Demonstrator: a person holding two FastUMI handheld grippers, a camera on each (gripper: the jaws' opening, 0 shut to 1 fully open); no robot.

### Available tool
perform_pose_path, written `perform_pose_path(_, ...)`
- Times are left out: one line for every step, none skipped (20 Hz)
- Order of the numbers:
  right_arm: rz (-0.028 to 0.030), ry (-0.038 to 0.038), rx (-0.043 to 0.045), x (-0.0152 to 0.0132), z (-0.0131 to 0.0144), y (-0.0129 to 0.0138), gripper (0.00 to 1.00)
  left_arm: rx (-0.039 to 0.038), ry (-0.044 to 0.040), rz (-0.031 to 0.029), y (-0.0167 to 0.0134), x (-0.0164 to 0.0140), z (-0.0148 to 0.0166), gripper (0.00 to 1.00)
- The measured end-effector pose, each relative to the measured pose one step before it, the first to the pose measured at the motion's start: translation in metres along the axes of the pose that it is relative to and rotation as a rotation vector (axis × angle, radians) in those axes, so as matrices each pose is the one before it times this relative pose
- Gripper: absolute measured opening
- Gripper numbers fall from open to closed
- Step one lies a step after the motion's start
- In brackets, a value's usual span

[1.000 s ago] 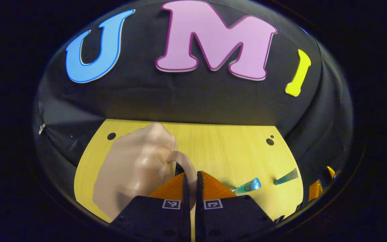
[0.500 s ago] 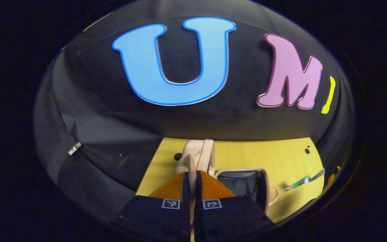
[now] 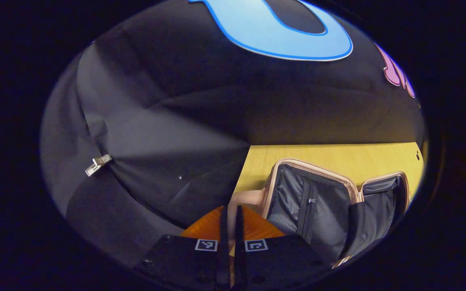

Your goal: First open the suitcase, pack the skin care products into it, and then close the suitcase.

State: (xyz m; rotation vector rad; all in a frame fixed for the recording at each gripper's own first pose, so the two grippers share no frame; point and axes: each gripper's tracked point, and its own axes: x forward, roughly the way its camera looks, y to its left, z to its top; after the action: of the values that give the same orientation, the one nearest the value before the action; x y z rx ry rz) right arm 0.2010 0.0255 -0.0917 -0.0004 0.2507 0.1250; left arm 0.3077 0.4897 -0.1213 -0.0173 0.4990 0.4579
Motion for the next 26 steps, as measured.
perform_pose_path(-0.00498,0.00469,-0.00534,0.00203,-0.00565,-0.00086,1.00,-0.00954,0.01633,0.00246,0.00518,0.01160,-0.01096,0.10)
perform_pose_path(-0.00382,0.00648,0.00327,0.00269,-0.00408,-0.00161,0.97,-0.00135,0.02522,0.01181,0.00433,0.01009,-0.01154,0.10)
perform_pose_path(-0.00743,0.00736,0.00961,0.00247,-0.00424,-0.00191,0.97,-0.01192,0.01659,0.01006,-0.00087,0.00723,-0.01198,0.12)
perform_pose_path(-0.01247,0.00964,0.01297,0.00010,-0.00474,-0.00364,0.97,-0.00804,0.00612,0.00846,-0.00122,0.00559,-0.00520,0.13)
perform_pose_path(-0.01304,0.00004,0.01944,-0.00092,-0.00159,-0.00382,0.97,0.00623,0.00074,0.03598,0.00727,0.00527,-0.00332,0.16)
perform_pose_path(-0.01412,-0.01243,0.01412,-0.00040,0.00285,-0.00472,0.97,0.01546,-0.00548,0.05944,0.01081,0.00028,0.00018,0.19)
perform_pose_path(-0.01205,-0.01384,0.00022,-0.00077,0.00373,-0.00508,0.97,0.00271,-0.01432,0.01085,0.00120,-0.00619,0.00189,0.28)
perform_pose_path(-0.00828,-0.01023,-0.00741,-0.00086,0.00360,-0.00531,0.97,-0.00050,-0.02358,-0.01187,-0.00419,-0.01011,0.00924,0.28)
perform_pose_path(-0.01227,-0.00900,-0.01164,-0.00040,0.00174,-0.00631,0.97,0.00350,-0.02944,-0.05090,-0.00847,-0.01423,0.01055,0.38)
perform_pose_path(-0.01107,-0.00932,-0.00511,-0.00163,0.00169,-0.00773,0.97,0.00156,-0.04920,-0.03854,-0.01084,-0.01951,0.01664,0.47)
perform_pose_path(-0.00792,-0.00551,0.00214,-0.00058,0.00224,-0.00611,0.97,0.00054,-0.06085,-0.02076,-0.00995,-0.02297,0.01763,0.60)
perform_pose_path(-0.00834,-0.00325,0.00396,-0.00233,0.00283,-0.00590,0.97,-0.00892,-0.06551,-0.01429,-0.01374,-0.02136,0.02364,0.69)
perform_pose_path(-0.00655,-0.00626,0.00596,-0.00197,0.00269,-0.00568,0.97,-0.01403,-0.05879,-0.02254,-0.01671,-0.01937,0.02274,0.89)
perform_pose_path(-0.00962,-0.00227,0.00535,-0.00206,0.00262,-0.00639,0.97,-0.00942,-0.06027,-0.01934,-0.01494,-0.02311,0.02391,0.97)
perform_pose_path(-0.00703,0.00016,0.00459,-0.00301,0.00180,-0.00575,0.97,-0.00989,-0.05442,-0.02312,-0.01396,-0.02116,0.02556,0.99)
perform_pose_path(-0.00856,0.00426,0.01031,-0.00315,0.00064,-0.00547,0.96,-0.00586,-0.04251,-0.02317,-0.01745,-0.02027,0.01908,0.98)
perform_pose_path(-0.00565,0.01085,0.01575,-0.00325,-0.00030,-0.00504,0.97,-0.00879,-0.02159,-0.01480,-0.00541,-0.02502,0.00681,0.97)
perform_pose_path(-0.00009,0.00728,0.01912,-0.00414,-0.00067,-0.00276,0.92,-0.02211,-0.02417,-0.00977,-0.01444,-0.02040,0.00645,0.97)
perform_pose_path(-0.00059,0.00477,0.01667,-0.00345,0.00093,-0.00281,0.92,-0.03083,-0.01008,-0.03237,-0.01019,-0.01736,-0.00137,0.98)
perform_pose_path(0.00265,-0.00100,0.00949,-0.00314,-0.00023,-0.00277,0.96,-0.02976,-0.00874,-0.02900,-0.01367,-0.02122,-0.00124,0.98)
perform_pose_path(0.00269,0.00053,-0.00187,-0.00219,-0.00022,-0.00267,0.97,-0.02451,-0.00987,-0.02483,-0.03135,-0.01141,-0.00491,0.97)
perform_pose_path(0.00270,0.00069,-0.00882,-0.00084,-0.00207,-0.00399,0.96,-0.01805,-0.01432,-0.02762,-0.02709,-0.00947,-0.00570,0.97)
perform_pose_path(0.00269,0.00406,-0.00968,-0.00003,-0.00224,-0.00411,0.96,-0.00421,-0.00961,-0.04320,-0.03600,-0.00918,-0.01087,0.98)
perform_pose_path(0.00343,0.00792,-0.00646,0.00074,-0.00469,-0.00435,0.96,0.02149,0.00858,-0.06661,-0.03307,-0.00425,-0.01396,0.97)
perform_pose_path(0.00572,0.01537,-0.00556,0.00249,-0.00652,-0.00550,0.96,0.04306,0.01678,-0.05551,-0.03770,-0.00231,-0.02327,0.98)
perform_pose_path(0.00236,0.01230,-0.00683,0.00244,-0.00514,-0.00421,0.96,0.01819,0.02130,-0.04684,-0.02989,0.00253,-0.01244,0.98)
